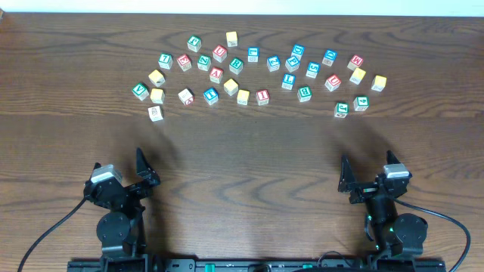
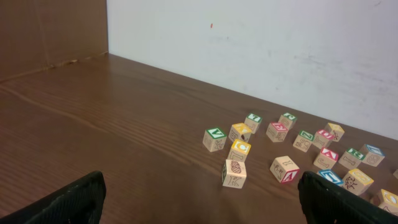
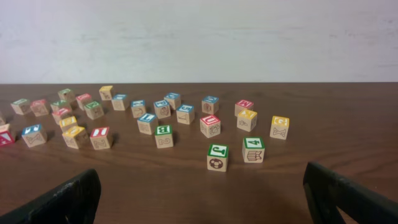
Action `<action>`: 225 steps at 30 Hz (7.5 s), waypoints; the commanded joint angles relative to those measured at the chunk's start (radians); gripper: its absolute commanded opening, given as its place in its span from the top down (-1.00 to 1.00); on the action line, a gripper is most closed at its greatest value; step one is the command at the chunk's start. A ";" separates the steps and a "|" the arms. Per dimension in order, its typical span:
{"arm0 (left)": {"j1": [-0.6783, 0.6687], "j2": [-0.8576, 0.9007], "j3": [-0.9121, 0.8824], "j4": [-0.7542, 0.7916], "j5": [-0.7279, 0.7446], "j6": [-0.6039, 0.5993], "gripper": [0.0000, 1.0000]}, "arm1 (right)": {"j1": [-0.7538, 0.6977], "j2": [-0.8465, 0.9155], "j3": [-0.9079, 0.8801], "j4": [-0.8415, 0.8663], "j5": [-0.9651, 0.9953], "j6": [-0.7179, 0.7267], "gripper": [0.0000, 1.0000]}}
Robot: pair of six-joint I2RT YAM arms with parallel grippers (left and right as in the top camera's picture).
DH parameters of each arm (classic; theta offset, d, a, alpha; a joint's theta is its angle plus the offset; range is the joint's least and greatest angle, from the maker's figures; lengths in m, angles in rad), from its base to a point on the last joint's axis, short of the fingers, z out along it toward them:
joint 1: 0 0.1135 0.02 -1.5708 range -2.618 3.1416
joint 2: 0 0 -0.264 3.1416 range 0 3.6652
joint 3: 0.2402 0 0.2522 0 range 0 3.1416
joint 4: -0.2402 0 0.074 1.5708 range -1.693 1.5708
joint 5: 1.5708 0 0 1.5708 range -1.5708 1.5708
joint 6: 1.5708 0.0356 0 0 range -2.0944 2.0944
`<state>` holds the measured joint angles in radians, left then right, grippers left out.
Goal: Spell out CORL
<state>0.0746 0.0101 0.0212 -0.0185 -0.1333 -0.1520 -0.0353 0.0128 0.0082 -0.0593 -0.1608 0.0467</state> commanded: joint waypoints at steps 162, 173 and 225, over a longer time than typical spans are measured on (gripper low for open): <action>-0.007 1.418 1.453 -0.793 0.266 0.058 -0.95 | -0.007 1.360 1.337 -0.685 -0.190 -0.003 -0.99; -0.007 1.711 1.725 -0.952 0.309 0.051 -0.96 | -0.006 1.605 1.552 -0.850 -0.190 -0.003 -0.98; -0.087 1.994 1.734 -0.937 0.160 0.053 -0.36 | -0.009 1.609 1.551 -0.869 -0.197 -0.003 -0.98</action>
<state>-0.0090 1.9724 1.7306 -0.9569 0.0738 -0.0818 -0.0391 1.6241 1.5372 -0.9241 -0.3450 0.0441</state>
